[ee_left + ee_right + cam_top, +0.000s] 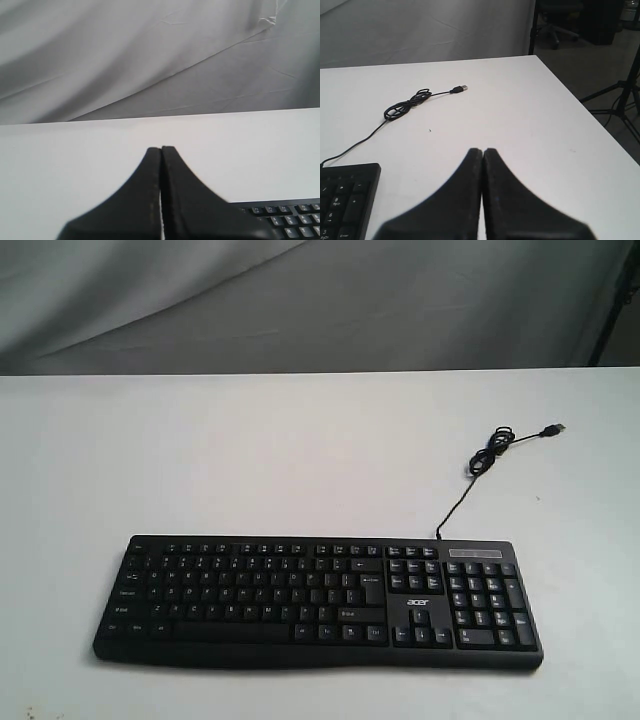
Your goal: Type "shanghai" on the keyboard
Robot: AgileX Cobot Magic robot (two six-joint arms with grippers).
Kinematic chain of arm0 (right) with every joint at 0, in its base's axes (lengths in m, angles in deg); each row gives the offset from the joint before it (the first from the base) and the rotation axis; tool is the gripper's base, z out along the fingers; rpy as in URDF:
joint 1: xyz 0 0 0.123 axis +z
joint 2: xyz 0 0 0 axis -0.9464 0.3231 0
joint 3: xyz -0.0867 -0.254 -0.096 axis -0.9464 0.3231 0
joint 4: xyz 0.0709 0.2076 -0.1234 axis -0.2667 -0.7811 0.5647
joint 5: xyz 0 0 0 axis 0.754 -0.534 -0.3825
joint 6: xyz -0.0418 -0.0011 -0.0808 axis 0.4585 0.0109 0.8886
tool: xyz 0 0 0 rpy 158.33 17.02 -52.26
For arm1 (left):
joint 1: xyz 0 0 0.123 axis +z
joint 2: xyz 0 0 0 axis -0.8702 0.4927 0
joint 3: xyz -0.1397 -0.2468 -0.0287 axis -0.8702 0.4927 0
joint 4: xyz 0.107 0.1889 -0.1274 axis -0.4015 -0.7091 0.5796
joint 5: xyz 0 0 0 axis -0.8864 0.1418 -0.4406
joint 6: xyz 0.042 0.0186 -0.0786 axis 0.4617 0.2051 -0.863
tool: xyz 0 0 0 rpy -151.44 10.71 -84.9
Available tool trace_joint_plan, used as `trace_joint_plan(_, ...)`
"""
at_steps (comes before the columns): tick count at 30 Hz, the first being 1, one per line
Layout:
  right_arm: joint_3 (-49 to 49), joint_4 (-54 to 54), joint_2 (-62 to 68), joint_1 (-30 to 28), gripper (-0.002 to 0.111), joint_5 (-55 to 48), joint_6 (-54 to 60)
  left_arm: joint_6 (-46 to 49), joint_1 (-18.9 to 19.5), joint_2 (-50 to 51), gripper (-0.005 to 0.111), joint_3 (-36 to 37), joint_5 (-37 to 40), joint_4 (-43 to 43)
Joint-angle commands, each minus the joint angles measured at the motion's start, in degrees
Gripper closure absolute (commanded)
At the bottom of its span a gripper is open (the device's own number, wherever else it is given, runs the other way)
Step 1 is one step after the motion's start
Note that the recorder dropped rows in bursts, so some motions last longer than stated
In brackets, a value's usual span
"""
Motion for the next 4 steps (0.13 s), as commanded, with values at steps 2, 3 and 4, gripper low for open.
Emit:
trace_joint_plan(2,0.1,0.3,-0.1,-0.5,0.108,0.1,0.3,-0.2,-0.4,-0.1,0.107,0.1,-0.3,0.0)
trace_joint_plan(3,0.1,0.3,-0.1,-0.5,0.108,0.1,0.3,-0.2,-0.4,-0.1,0.107,0.1,-0.3,0.0)
trace_joint_plan(4,0.1,0.3,-0.1,-0.5,0.108,0.1,0.3,-0.2,-0.4,-0.1,0.107,0.1,-0.3,0.0)
